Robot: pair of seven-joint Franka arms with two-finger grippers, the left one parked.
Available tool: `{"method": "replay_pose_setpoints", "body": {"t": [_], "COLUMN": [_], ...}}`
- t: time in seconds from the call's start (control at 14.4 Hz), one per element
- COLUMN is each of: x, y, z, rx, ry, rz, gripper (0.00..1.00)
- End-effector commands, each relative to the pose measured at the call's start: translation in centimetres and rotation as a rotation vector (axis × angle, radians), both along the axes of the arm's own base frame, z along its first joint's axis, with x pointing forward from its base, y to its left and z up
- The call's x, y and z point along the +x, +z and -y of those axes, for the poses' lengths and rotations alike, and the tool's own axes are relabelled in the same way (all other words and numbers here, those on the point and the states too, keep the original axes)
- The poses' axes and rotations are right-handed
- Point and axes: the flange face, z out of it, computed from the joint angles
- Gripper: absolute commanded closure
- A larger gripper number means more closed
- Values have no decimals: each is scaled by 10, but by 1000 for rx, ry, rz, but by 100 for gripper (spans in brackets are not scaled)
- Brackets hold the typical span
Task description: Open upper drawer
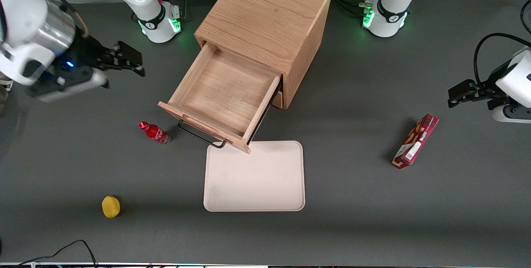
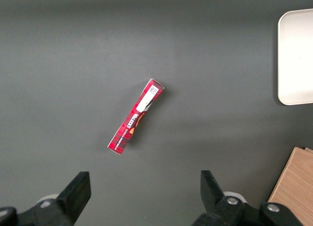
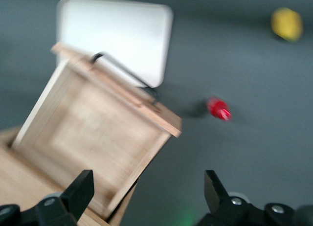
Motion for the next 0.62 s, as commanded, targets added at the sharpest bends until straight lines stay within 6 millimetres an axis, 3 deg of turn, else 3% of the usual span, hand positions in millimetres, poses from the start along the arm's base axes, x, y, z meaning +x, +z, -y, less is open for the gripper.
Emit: {"method": "replay_pose_setpoints", "body": {"t": [0.0,0.14,0.21,0.42,0.55], "x": [-17,-27,-34,-61,-86], "y": [7,10,4,-30,-49], "z": [27,66,76,116,126], "rx": [-83,-103,-114,-98,-90], "ry": [-214,-280,-286,-272,-258], "rz": [7,3,-10,36,95], "gripper": [0,0,0,0,0]}}
